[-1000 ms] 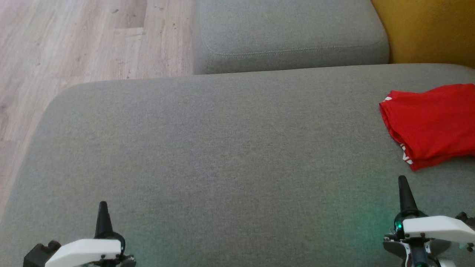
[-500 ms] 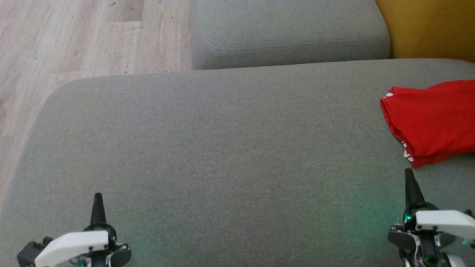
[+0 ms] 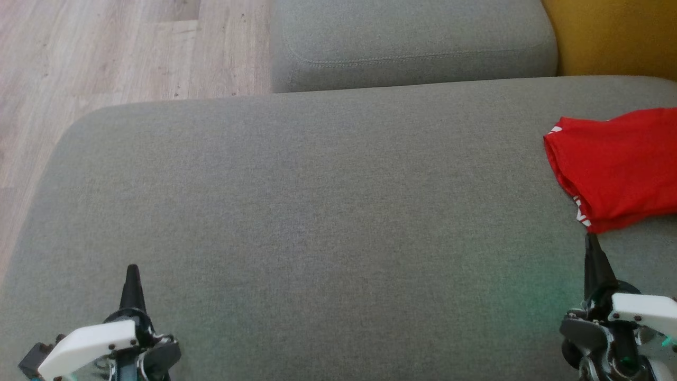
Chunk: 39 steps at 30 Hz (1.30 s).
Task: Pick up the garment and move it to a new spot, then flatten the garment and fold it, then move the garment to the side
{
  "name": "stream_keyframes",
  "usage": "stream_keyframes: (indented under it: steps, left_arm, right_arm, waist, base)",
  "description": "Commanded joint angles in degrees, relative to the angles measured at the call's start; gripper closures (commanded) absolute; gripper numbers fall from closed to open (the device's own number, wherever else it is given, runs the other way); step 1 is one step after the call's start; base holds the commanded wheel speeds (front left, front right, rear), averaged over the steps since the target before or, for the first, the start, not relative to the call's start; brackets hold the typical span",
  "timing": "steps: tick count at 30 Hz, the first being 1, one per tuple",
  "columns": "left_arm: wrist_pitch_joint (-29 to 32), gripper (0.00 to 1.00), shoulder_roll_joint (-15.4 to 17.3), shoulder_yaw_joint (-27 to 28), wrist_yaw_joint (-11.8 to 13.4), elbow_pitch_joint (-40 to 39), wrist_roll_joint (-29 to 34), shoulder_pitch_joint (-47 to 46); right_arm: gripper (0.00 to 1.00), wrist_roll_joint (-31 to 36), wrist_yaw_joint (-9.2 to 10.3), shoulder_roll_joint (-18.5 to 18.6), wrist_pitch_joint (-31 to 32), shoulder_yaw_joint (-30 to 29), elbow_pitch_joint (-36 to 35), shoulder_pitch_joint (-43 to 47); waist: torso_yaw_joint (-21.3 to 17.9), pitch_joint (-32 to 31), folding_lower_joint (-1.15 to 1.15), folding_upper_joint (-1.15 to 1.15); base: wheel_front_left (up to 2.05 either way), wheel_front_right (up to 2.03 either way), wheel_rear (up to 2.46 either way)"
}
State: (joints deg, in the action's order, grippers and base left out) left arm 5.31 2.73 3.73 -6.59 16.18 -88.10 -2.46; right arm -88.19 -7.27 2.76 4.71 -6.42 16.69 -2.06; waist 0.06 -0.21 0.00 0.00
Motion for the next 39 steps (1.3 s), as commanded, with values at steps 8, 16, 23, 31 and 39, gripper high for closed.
stream_keyframes:
  steps: [8,16,23,31,39]
  left_arm:
    - [1.2,1.00,0.1,2.8,-0.9,-2.1,-4.1,-3.7]
    - [1.2,1.00,0.1,2.8,-0.9,-2.1,-4.1,-3.7]
    - [1.2,1.00,0.1,2.8,-0.9,-2.1,-4.1,-3.7]
    - [1.2,1.00,0.1,2.8,-0.9,-2.1,-4.1,-3.7]
    - [1.2,1.00,0.1,2.8,-0.9,-2.1,-4.1,-3.7]
  right_arm:
    - [1.00,-4.2,-0.22,0.3,1.6,0.2,-2.7,-4.1]
    - [1.00,-4.2,-0.22,0.3,1.6,0.1,-2.7,-4.1]
    - [1.00,-4.1,-0.22,0.3,1.6,0.1,-2.7,-4.1]
    - [1.00,-4.1,-0.22,0.3,1.6,0.1,-2.7,-4.1]
    - [1.00,-4.1,-0.22,0.3,1.7,0.0,-2.7,-4.1]
  waist:
    - [-0.1,0.4,0.00,0.00]
    - [-0.1,0.4,0.00,0.00]
    - [-0.1,0.4,0.00,0.00]
    - [-0.1,0.4,0.00,0.00]
    - [-0.1,0.4,0.00,0.00]
  base:
    - [0.00,0.00,0.00]
    - [0.00,0.00,0.00]
    - [0.00,0.00,0.00]
    - [0.00,0.00,0.00]
    - [0.00,0.00,0.00]
